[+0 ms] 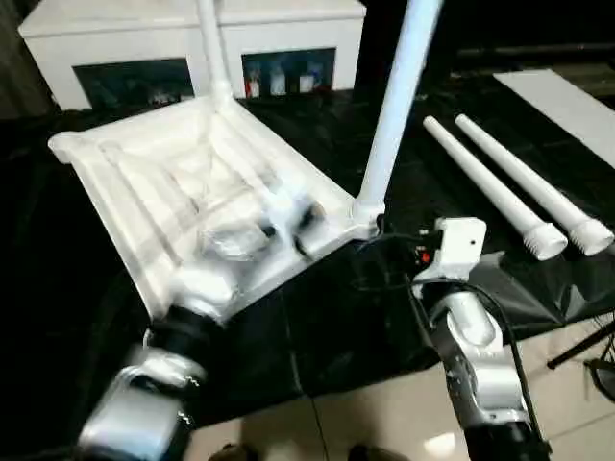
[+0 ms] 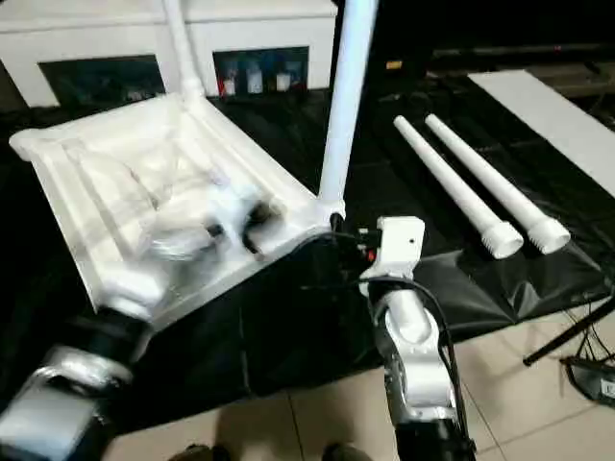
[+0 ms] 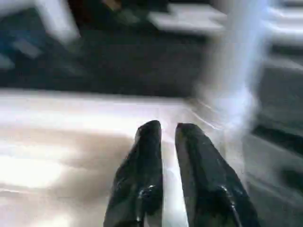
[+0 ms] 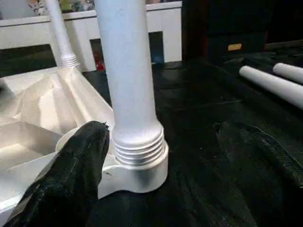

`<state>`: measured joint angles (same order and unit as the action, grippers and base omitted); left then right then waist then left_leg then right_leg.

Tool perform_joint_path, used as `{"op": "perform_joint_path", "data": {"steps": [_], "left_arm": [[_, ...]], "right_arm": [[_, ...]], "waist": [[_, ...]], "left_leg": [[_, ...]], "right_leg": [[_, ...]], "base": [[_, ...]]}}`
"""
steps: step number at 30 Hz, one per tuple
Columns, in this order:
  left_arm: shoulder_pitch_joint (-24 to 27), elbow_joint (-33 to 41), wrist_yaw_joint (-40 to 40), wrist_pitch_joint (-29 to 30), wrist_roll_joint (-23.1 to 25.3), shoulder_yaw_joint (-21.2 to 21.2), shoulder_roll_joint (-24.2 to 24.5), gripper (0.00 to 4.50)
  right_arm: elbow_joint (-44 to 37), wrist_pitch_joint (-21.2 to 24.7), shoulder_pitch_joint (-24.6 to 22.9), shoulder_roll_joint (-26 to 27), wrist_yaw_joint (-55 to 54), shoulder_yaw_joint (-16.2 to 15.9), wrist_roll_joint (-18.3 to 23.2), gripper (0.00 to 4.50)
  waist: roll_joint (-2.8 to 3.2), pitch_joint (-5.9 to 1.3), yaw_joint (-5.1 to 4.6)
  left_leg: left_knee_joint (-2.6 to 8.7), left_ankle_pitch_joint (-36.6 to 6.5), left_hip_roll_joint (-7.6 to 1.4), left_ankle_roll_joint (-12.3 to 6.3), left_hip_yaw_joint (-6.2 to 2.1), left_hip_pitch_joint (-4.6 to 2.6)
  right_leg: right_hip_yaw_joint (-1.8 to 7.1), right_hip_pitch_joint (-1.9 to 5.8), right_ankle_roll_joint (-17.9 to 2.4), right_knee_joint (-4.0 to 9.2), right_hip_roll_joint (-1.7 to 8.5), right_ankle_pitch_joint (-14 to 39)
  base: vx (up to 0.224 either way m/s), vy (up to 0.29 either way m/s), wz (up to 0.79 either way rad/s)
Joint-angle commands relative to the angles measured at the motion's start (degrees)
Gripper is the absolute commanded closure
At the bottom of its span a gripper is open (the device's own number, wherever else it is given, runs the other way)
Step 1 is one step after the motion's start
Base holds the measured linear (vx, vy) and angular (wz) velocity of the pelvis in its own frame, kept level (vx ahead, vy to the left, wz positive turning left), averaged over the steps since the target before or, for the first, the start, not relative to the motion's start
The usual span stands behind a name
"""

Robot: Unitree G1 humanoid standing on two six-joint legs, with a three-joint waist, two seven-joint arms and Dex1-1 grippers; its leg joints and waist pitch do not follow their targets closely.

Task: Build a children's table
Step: Rotate leg to tighten, then rotate table base

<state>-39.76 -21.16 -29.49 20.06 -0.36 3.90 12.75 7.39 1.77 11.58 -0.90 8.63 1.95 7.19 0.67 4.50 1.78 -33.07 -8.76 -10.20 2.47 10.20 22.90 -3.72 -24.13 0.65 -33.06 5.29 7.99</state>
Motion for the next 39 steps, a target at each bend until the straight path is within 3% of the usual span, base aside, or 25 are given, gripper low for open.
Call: {"op": "perform_joint_path", "data": {"steps": [1, 4, 6, 8, 9, 10, 11, 13, 17, 23, 26, 28, 31, 33, 35, 39], "left_arm": [[0.25, 2.01, 0.51, 1.86, 0.47, -1.9, 2.48, 3.46], [0.49, 3.07, -0.45, 3.1, 1.78, -2.64, 6.74, 3.4], [0.87, 3.41, -1.92, 5.33, 3.43, -3.22, 13.4, 3.4], [0.97, 2.79, -1.79, 6.37, 5.11, -3.53, 17.04, 3.4], [0.71, 0.34, -0.02, 7.52, 7.64, -4.24, 21.18, 3.4], [0.7, 0.18, 0.1, 7.59, 7.8, -4.28, 21.43, 3.4], [0.46, -2.22, 2.47, 7.34, 9.24, -5.18, 23.72, 3.4], [0.41, -4.87, 4.97, 7.15, 10.8, -5.86, 26.17, 3.4], [3.47, -9.54, 5.92, 7.31, 15.72, -2.28, 32.39, 3.4], [6.39, -9.06, 3.06, 10.83, 18.13, 1.15, 34.14, 3.4], [8.13, -9.04, -0.47, 10.69, 15.89, 1.53, 32.46, 3.4], [8.88, -7.76, -2.29, 11.59, 14.73, 1.92, 31.7, 3.4], [11.15, -3.5, -6.19, 14.15, 12.87, 3.84, 30.01, 3.4], [12.0, -1.81, -7.31, 14.96, 12.09, 4.61, 28.9, 3.4], [12.44, -0.55, -8.58, 15.58, 11.43, 5.37, 28.28, 3.4], [14.16, 2.52, -13.35, 15.38, 10.89, 7.67, 28.38, 3.4]], "right_arm": [[-0.84, 1.88, 0.49, -0.68, 0.15, -0.04, 0.01, 0.5], [-0.08, 3.75, 1.27, -1.52, 1.17, -0.58, -0.08, 0.5], [1.43, 5.63, 2.36, -2.45, 1.76, -1.0, -0.43, 0.5], [2.63, 6.42, 3.04, -2.81, 2.06, -1.06, -0.56, 0.5], [4.86, 6.81, 4.32, -3.3, 1.86, -1.18, -1.45, 0.5], [4.99, 6.84, 4.4, -3.33, 1.85, -1.18, -1.51, 0.5], [6.39, 7.61, 5.47, -3.63, 1.96, -1.49, -2.04, 0.5], [7.58, 8.23, 6.61, -3.81, 1.92, -1.73, -2.42, 0.5], [8.53, 10.68, 8.26, -3.98, 2.91, -2.66, -2.31, 0.5], [10.15, 10.89, 9.21, -3.8, 3.08, -3.0, -2.48, 0.5], [11.05, 10.93, 9.6, -3.6, 3.35, -3.3, -2.81, 0.5], [11.3, 11.07, 9.72, -3.53, 3.42, -3.43, -2.88, 0.5], [11.94, 12.37, 9.86, -3.44, 3.0, -3.95, -3.55, 0.5], [12.55, 13.85, 9.86, -3.58, 2.35, -4.52, -4.47, 0.5], [13.57, 15.09, 9.87, -3.76, 2.62, -5.17, -5.01, 0.5], [15.61, 14.48, 10.34, -3.78, 7.09, -6.22, -3.46, 0.5]], "waist": [[0.42, -4.34, 0.27], [0.6, -4.43, 0.44], [0.62, -4.55, 0.36], [0.83, -4.52, 0.12], [0.73, -4.38, 0.21], [0.86, -4.38, 0.22], [0.79, -4.41, 0.03], [0.94, -4.45, 0.12], [1.3, -4.58, 0.39], [1.18, -4.45, 1.05], [1.07, -4.26, 1.15], [1.08, -4.2, 1.21], [0.99, -4.13, 1.15], [0.97, -4.04, 1.2], [0.93, -3.97, 1.09], [0.95, -3.92, 1.15]], "left_leg": [[4.42, -23.54, -2.26, -0.18, -1.01, -1.73], [4.5, -22.48, -2.35, 0.44, -1.12, -1.79], [4.5, -21.62, -2.3, 0.77, -1.17, -1.73], [4.59, -20.69, -2.24, 1.16, -1.19, -1.57], [4.47, -21.25, -2.3, 1.53, -0.97, -2.11], [4.38, -21.59, -2.21, 1.76, -0.97, -2.25], [4.39, -21.07, -2.06, 1.9, -1.0, -1.85], [4.31, -20.46, -2.08, 2.15, -0.97, -2.08], [4.34, -19.17, -2.27, 2.56, -1.06, -2.28], [4.41, -19.68, -2.33, 3.15, -0.92, -2.42], [4.57, -21.74, -2.29, 3.72, -1.07, -2.31], [4.55, -23.26, -2.34, 3.93, -1.06, -2.63], [4.74, -23.39, -2.49, 3.96, -1.24, -2.3], [4.66, -23.91, -2.44, 3.88, -1.09, -2.55], [4.77, -23.91, -2.33, 3.86, -1.19, -2.16], [4.71, -25.07, -2.35, 3.57, -1.29, -2.39]], "right_leg": [[1.95, 2.14, -9.83, 4.35, 2.47, 21.08], [2.02, 2.22, -10.14, 3.74, 2.27, 18.59], [2.05, 2.3, -10.33, 3.31, 2.24, 17.1], [2.08, 2.47, -10.31, 3.07, 2.2, 15.89], [2.2, 1.94, -10.61, 3.23, 2.15, 15.58], [2.21, 1.79, -10.88, 3.11, 2.12, 15.73], [2.25, 2.26, -11.0, 3.02, 2.25, 15.33], [2.32, 2.14, -11.0, 2.91, 2.3, 14.47], [2.31, 2.06, -11.35, 2.46, 2.15, 11.04], [2.48, 2.01, -12.08, 2.42, 2.44, 11.21], [2.55, 2.0, -11.55, 2.72, 2.7, 14.41], [2.59, 1.67, -11.36, 3.02, 2.67, 15.77], [2.59, 1.93, -11.23, 2.96, 2.81, 16.44], [2.65, 1.59, -11.32, 3.19, 2.66, 17.07], [2.59, 1.9, -11.14, 3.1, 2.66, 17.47], [2.6, 1.73, -10.5, 3.47, 2.77, 19.43]], "base": [[0.0, 0.0, 0.0], [0.0, 0.0, 0.0], [0.0, 0.0, 0.0], [0.0, 0.0, 0.0], [0.0, 0.0, 0.0], [0.0, 0.0, 0.0], [0.0, 0.0, 0.0], [0.0, 0.0, 0.0], [0.0, 0.0, 0.0], [0.0, 0.0, 0.0], [0.0, 0.0, 0.0], [0.0, 0.0, 0.0], [0.0, 0.0, 0.0], [0.0, 0.0, 0.0], [0.0, 0.0, 0.0], [0.0, 0.0, 0.0]]}}
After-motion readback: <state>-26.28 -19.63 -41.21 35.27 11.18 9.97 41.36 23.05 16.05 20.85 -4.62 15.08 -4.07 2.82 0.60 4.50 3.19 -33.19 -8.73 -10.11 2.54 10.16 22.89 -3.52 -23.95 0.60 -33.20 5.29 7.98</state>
